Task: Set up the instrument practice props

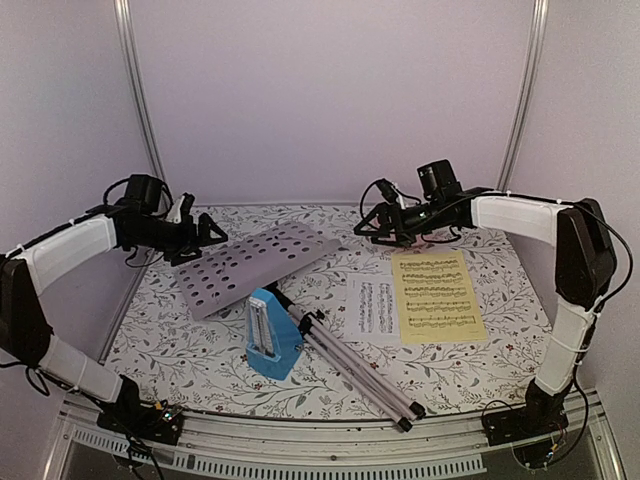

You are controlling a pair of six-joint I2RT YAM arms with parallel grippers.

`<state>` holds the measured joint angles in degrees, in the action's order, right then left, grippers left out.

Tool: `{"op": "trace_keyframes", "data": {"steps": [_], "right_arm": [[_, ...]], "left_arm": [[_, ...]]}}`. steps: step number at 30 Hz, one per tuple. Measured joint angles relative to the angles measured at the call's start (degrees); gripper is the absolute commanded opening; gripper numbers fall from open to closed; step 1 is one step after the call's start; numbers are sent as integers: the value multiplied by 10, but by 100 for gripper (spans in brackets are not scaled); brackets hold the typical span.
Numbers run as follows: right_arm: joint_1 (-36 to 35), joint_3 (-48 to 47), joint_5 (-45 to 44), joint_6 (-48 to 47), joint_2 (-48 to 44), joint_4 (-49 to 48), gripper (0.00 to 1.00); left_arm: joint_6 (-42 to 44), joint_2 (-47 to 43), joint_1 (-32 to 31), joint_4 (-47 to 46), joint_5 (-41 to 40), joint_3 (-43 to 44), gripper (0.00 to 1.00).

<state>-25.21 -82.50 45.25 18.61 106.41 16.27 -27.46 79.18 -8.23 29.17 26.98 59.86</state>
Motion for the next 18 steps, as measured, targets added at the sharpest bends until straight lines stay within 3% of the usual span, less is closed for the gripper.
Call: {"op": "trace_keyframes", "data": {"steps": [6, 18], "right_arm": [[-17, 0, 10, 0, 20, 7, 99], [-15, 13, 19, 8, 20, 3, 99]], "left_arm": [[65, 50, -62, 6, 35, 58, 97], [204, 179, -156, 41, -9, 123, 78]]}}
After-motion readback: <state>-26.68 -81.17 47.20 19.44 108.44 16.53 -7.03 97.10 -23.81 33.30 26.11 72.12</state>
